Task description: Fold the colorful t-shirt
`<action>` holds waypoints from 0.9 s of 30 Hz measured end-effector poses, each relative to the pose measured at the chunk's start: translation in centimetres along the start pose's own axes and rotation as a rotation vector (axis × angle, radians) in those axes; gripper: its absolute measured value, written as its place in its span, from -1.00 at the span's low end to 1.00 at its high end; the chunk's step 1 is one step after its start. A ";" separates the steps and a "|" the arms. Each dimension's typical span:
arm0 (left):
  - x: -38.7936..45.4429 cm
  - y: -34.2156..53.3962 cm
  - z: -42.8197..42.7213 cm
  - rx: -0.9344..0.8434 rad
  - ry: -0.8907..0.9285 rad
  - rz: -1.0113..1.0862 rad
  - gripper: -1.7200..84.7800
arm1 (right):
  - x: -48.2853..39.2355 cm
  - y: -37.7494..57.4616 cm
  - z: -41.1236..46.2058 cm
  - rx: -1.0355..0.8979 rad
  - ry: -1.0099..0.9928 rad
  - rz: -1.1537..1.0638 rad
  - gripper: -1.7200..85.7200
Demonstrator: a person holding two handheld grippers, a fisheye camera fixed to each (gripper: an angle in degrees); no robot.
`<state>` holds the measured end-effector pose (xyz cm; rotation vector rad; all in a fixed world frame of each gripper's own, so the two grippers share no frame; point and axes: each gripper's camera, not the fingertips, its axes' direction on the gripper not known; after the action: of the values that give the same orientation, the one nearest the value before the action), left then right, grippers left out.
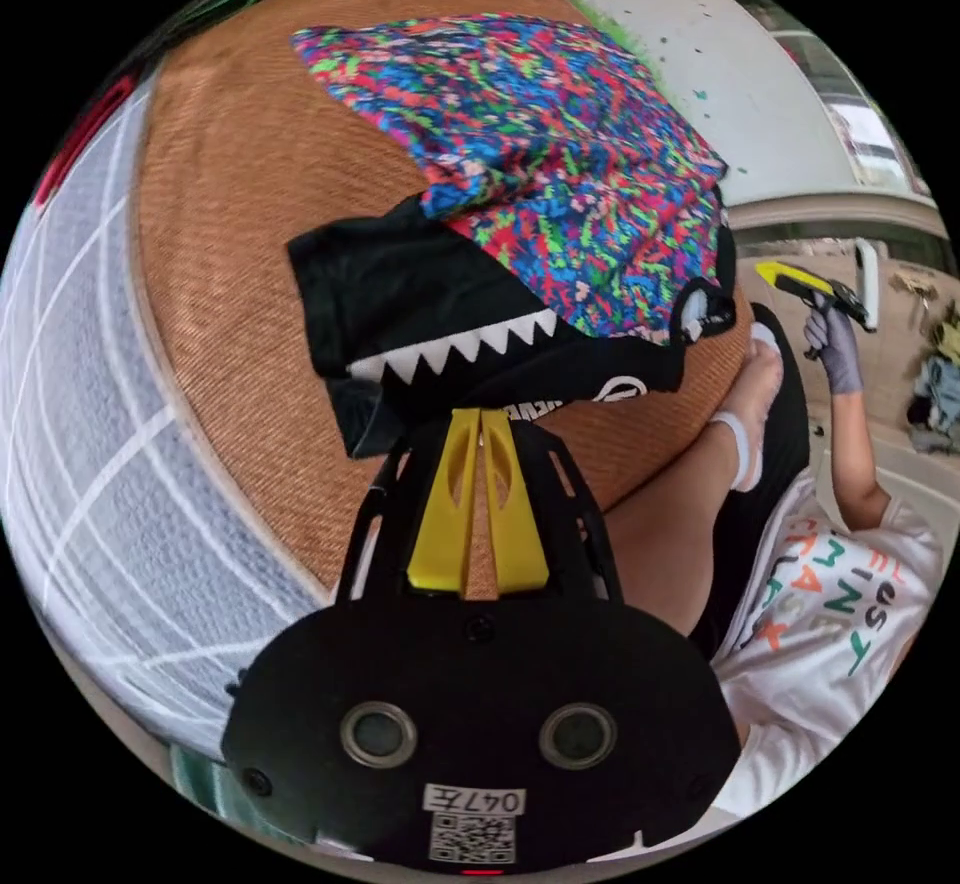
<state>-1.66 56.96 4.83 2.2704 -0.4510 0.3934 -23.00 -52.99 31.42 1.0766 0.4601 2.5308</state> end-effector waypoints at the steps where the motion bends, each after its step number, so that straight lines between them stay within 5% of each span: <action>1: -1.0 1.1 -0.3 0.007 -0.042 -0.064 -0.98 | -1.6 -0.7 0.3 -0.026 0.008 -0.053 -0.95; 9: -4.8 8.2 -0.7 0.156 -0.106 -0.224 -0.98 | -12.2 -4.5 -0.2 -0.024 0.070 -0.368 -0.93; 16: -11.7 18.5 -2.6 0.608 0.330 -0.370 -0.98 | -19.7 -7.2 2.0 -0.128 0.111 -0.557 -0.95; 20: -17.3 25.2 2.1 0.645 0.355 -0.677 -0.97 | -19.2 -9.0 0.7 -0.180 0.056 -0.443 -0.97; 27: -21.6 27.5 7.9 0.618 0.480 -0.716 -0.96 | -24.5 -11.8 -4.3 -0.094 0.081 -0.512 -0.97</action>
<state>-31.70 37.76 8.19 2.5896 0.8146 0.7353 -8.06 -53.94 8.35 0.7113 0.5510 2.1209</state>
